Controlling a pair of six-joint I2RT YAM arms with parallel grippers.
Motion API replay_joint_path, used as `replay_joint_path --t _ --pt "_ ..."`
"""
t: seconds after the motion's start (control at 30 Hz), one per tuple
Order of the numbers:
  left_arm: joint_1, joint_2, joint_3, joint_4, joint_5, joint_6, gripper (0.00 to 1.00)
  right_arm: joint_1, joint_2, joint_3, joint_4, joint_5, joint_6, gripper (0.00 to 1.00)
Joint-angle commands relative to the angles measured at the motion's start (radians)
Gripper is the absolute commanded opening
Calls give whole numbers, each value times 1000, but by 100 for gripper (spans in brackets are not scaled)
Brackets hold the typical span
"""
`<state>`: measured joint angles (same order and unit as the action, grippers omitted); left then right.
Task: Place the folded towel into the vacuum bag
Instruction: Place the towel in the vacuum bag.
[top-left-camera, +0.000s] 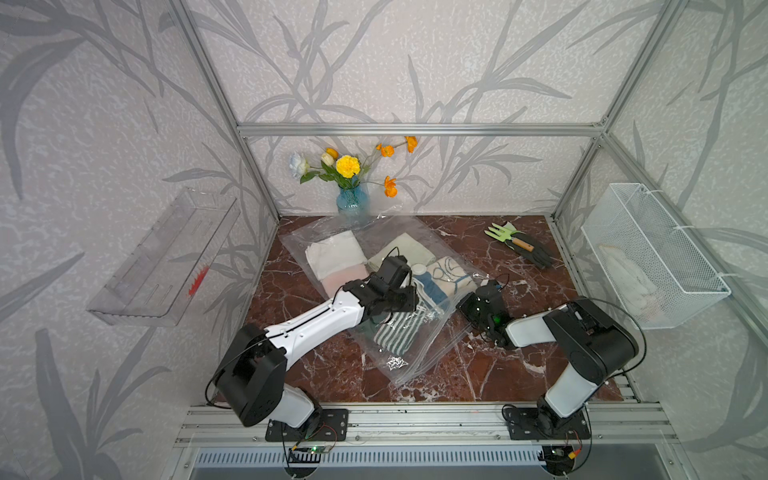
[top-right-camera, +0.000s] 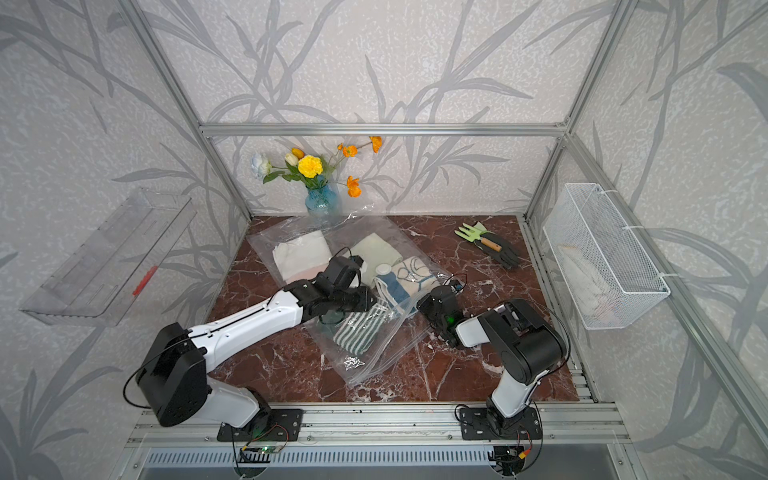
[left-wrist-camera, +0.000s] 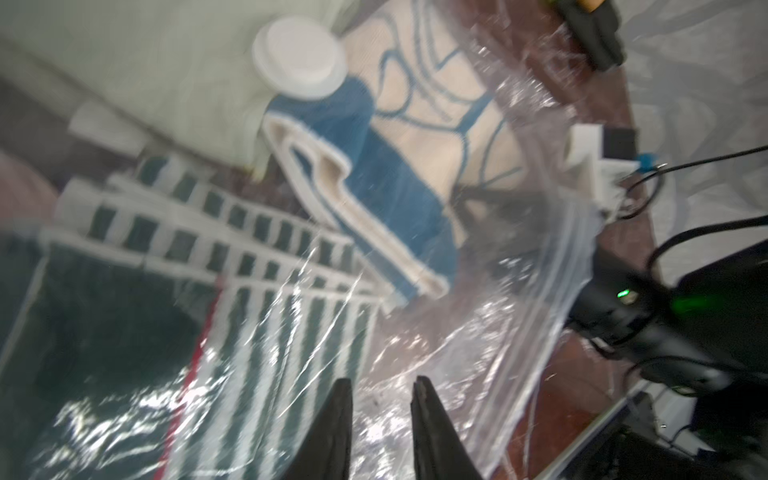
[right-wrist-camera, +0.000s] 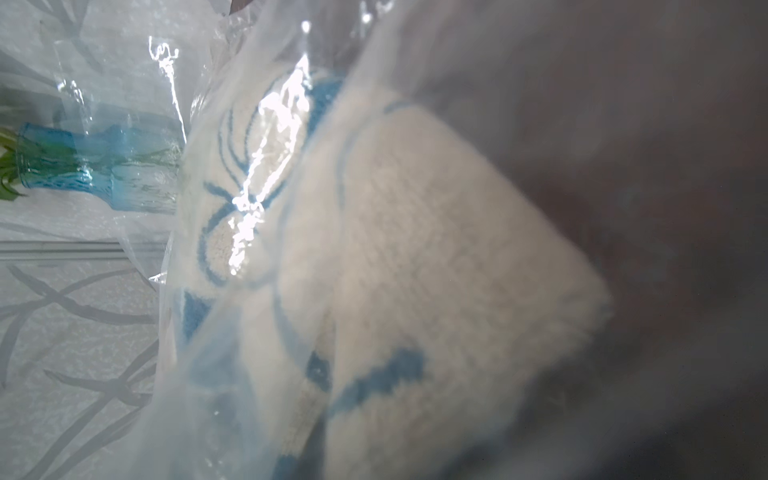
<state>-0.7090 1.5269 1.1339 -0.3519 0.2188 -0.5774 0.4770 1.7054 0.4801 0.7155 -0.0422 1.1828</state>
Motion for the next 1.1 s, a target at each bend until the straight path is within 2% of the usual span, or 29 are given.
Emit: replay_joint_path --t 0.0,0.1,0.2,0.4,0.5,0.6,0.63,0.73,0.8,0.83,1.07 --pt "-76 95 134 -46 48 144 46 -14 -34 -33 -41 -64 -37 33" --pt "-156 153 192 -136 -30 240 63 -33 -76 -61 -76 -95 -33 36" --pt "-197 209 227 -193 -91 290 71 -34 -72 -81 -45 -126 -7 37" --pt "-245 316 306 -261 -215 368 71 -37 -4 -111 132 -153 79 37" --pt "-244 354 311 -270 -326 389 61 -37 41 -104 154 -160 94 35" --pt "-242 358 308 -244 -383 397 49 -37 54 -103 166 -151 98 32" --pt "-242 356 304 -233 -386 394 43 -35 56 -99 165 -151 97 31" --pt "-244 320 277 -176 -361 394 15 -30 69 -78 155 -146 91 28" --pt "-242 294 256 -151 -341 391 2 -18 81 -60 155 -134 90 27" --pt "-242 282 250 -147 -330 389 0 -13 89 -51 157 -127 93 26" --pt "-242 215 237 -157 -240 366 0 31 135 60 197 -30 89 20"
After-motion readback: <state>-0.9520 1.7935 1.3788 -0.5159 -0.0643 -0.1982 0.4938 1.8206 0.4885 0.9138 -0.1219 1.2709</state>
